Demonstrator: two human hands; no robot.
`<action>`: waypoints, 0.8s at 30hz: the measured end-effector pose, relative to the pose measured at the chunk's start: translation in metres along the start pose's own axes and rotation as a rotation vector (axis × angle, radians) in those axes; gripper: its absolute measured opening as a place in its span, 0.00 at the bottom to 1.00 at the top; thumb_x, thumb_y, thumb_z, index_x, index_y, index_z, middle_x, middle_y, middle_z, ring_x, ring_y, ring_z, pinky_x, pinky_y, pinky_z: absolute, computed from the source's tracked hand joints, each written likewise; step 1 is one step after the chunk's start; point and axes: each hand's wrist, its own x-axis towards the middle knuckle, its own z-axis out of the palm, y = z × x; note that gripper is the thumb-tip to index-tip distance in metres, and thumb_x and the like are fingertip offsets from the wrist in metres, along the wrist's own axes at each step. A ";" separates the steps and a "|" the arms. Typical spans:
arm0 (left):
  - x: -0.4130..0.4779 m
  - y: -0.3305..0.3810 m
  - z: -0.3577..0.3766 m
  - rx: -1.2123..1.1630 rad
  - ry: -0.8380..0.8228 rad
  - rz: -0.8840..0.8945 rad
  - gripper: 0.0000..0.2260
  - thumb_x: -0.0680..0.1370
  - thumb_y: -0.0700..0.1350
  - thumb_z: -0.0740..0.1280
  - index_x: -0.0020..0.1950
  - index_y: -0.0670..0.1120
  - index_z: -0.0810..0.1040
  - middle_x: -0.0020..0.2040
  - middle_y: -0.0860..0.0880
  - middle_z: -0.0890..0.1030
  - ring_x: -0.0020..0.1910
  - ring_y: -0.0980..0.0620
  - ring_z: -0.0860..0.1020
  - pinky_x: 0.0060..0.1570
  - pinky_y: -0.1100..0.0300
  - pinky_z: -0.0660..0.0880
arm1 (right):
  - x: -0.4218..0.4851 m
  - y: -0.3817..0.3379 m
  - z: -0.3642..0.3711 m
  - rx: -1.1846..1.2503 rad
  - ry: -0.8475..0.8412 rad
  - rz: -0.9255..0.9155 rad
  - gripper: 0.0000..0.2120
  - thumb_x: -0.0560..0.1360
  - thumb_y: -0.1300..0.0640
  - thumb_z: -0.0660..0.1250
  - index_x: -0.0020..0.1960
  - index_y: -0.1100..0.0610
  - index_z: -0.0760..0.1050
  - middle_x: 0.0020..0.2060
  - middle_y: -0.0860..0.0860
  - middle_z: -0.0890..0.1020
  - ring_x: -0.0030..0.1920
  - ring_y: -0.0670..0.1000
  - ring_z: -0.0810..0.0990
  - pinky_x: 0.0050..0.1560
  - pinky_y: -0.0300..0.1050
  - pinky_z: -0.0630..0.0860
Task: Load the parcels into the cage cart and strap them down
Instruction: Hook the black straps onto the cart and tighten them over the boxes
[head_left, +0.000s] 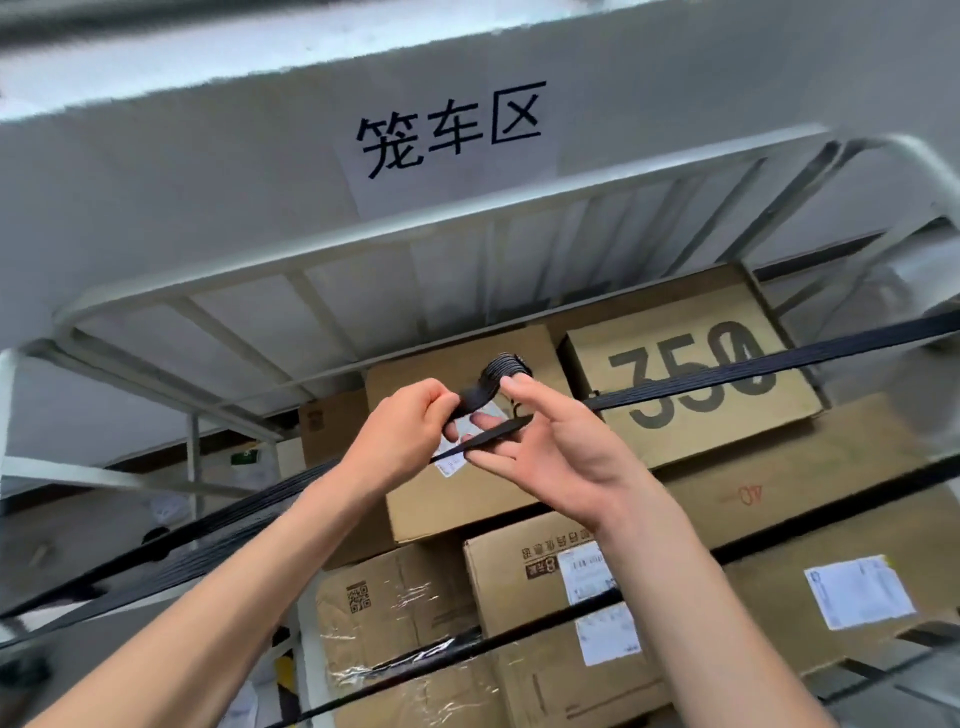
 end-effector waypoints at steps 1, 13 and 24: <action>0.003 0.006 0.003 0.021 -0.005 0.001 0.13 0.84 0.46 0.59 0.41 0.50 0.76 0.34 0.55 0.80 0.33 0.56 0.74 0.39 0.55 0.70 | -0.003 -0.008 -0.005 -0.023 -0.005 0.057 0.05 0.79 0.59 0.67 0.54 0.57 0.75 0.64 0.68 0.75 0.62 0.70 0.78 0.71 0.65 0.67; -0.036 0.037 0.018 0.193 -0.174 0.090 0.11 0.85 0.45 0.58 0.46 0.45 0.76 0.35 0.52 0.79 0.32 0.55 0.73 0.34 0.60 0.67 | -0.031 -0.010 -0.023 0.026 0.328 -0.005 0.06 0.83 0.57 0.61 0.57 0.56 0.74 0.59 0.58 0.82 0.62 0.58 0.79 0.73 0.59 0.63; -0.122 0.019 0.030 0.166 -0.172 0.160 0.09 0.84 0.43 0.59 0.45 0.50 0.74 0.39 0.52 0.81 0.37 0.50 0.78 0.41 0.55 0.73 | -0.071 0.088 -0.004 0.030 0.424 -0.267 0.06 0.84 0.59 0.58 0.52 0.55 0.74 0.46 0.51 0.83 0.47 0.51 0.82 0.49 0.46 0.78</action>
